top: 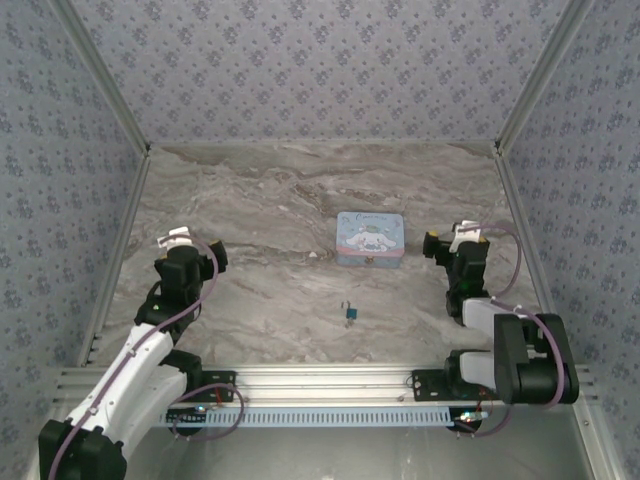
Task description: Unlock a padlock with a key
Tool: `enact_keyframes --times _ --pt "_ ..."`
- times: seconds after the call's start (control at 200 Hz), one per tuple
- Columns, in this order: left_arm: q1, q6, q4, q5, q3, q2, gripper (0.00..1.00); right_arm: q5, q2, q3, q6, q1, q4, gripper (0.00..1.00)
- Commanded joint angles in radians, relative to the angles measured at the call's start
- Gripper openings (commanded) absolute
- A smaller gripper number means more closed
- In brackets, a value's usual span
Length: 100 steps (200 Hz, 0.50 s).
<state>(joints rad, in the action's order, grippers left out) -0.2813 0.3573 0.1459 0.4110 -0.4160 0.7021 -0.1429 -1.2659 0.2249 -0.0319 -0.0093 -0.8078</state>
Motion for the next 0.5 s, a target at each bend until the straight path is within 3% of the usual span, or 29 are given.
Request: enact_keyframes --times 0.0,0.165,0.28,0.34,0.495 --pt "0.011 0.008 -0.017 -0.004 0.006 0.004 0.99 0.044 -0.103 -0.034 0.014 -0.034 -0.21 1.0" --pt "0.019 -0.015 -0.02 -0.007 -0.003 0.028 0.99 0.067 -0.251 -0.019 0.019 -0.035 -0.331 1.0" --pt "0.031 -0.036 -0.033 0.0 0.0 0.044 0.99 0.058 -0.244 0.051 0.005 -0.045 -0.198 1.0" --pt "0.041 -0.046 -0.048 0.004 0.003 0.057 0.99 0.06 -0.245 0.132 -0.005 -0.049 -0.037 1.0" --pt "0.073 -0.115 -0.131 -0.02 0.004 0.109 0.99 0.056 -0.252 0.152 0.026 -0.028 -0.013 1.0"
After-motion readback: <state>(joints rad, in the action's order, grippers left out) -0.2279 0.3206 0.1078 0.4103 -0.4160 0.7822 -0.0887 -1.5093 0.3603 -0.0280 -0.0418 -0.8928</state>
